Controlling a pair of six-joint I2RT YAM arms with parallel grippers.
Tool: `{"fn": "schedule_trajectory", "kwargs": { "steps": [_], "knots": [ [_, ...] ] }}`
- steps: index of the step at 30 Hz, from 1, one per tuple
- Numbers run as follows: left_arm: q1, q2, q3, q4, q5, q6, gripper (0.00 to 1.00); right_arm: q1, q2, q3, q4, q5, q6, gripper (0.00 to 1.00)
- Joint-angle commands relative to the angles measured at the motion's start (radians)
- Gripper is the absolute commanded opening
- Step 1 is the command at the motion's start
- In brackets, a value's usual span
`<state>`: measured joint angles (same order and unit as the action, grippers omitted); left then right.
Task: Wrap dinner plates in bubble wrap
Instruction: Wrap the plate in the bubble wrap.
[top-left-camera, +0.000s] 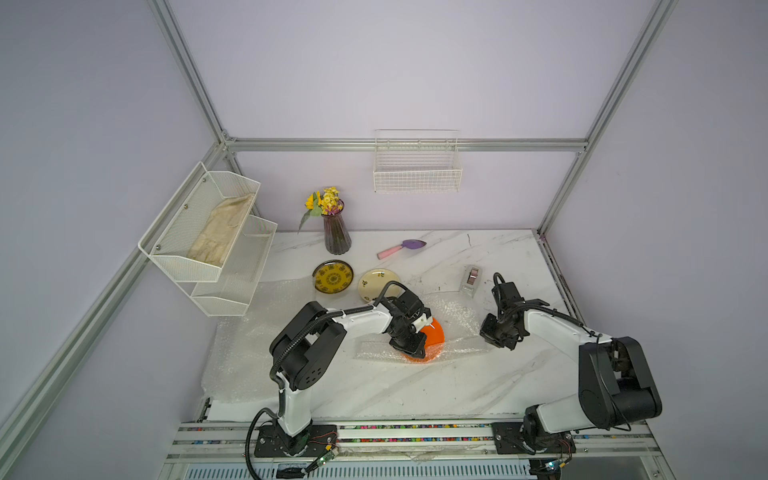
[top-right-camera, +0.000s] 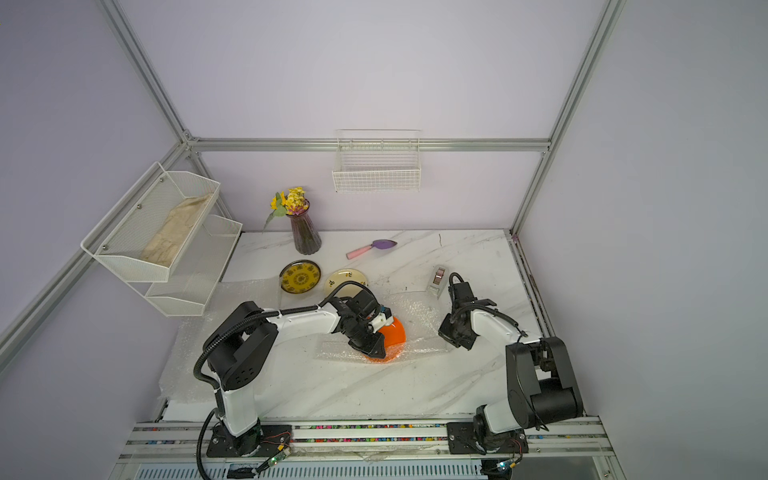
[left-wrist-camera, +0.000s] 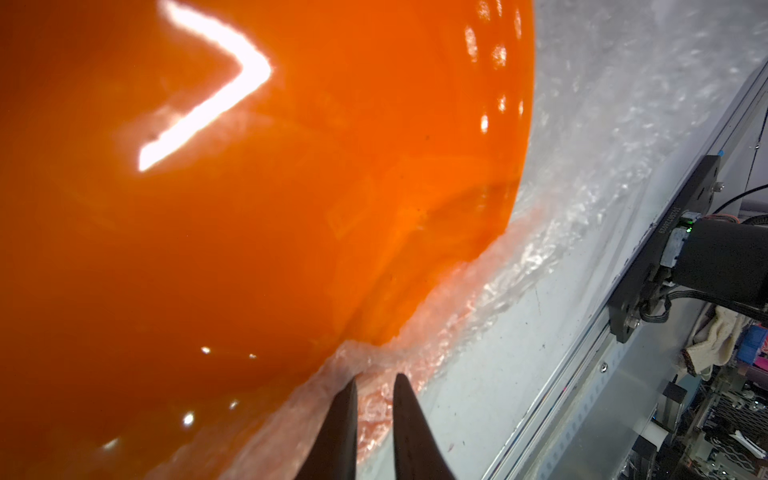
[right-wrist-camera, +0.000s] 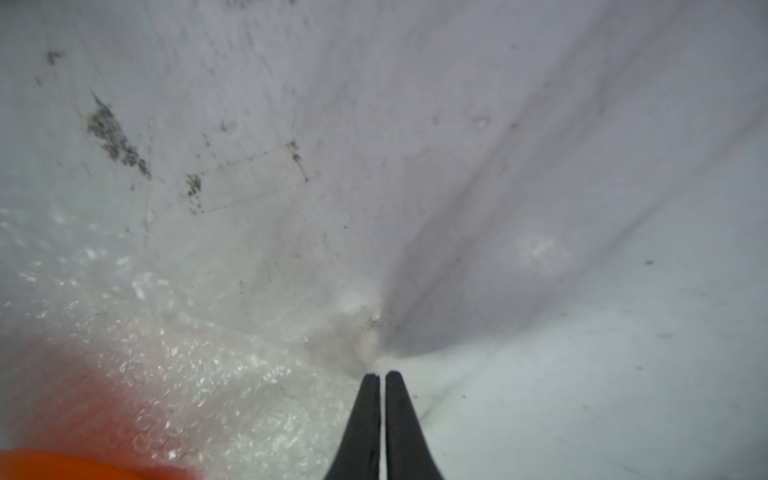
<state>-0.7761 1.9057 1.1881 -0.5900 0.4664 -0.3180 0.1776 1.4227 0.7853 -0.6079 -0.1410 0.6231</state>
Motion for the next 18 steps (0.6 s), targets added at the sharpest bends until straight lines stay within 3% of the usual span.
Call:
{"fn": "schedule_trajectory", "kwargs": {
  "steps": [1,5,9,15,18],
  "knots": [
    [0.006,0.046,-0.055,-0.11,-0.073,0.02,0.19,-0.038,-0.113,0.021,-0.14,-0.001,-0.057,0.18],
    [0.006,0.051,-0.051,-0.111,-0.065,0.018,0.19,-0.046,-0.251,0.042,-0.267,-0.061,-0.048,0.36],
    [0.007,0.055,-0.051,-0.111,-0.059,0.019,0.19,-0.046,-0.346,-0.022,-0.267,-0.233,-0.017,0.5],
    [0.006,0.065,-0.053,-0.11,-0.047,0.022,0.19,-0.046,-0.394,-0.219,0.058,-0.434,0.115,0.68],
    [0.006,0.064,-0.053,-0.114,-0.046,0.025,0.19,-0.046,-0.343,-0.266,0.194,-0.446,0.129,0.68]
  ]
}}
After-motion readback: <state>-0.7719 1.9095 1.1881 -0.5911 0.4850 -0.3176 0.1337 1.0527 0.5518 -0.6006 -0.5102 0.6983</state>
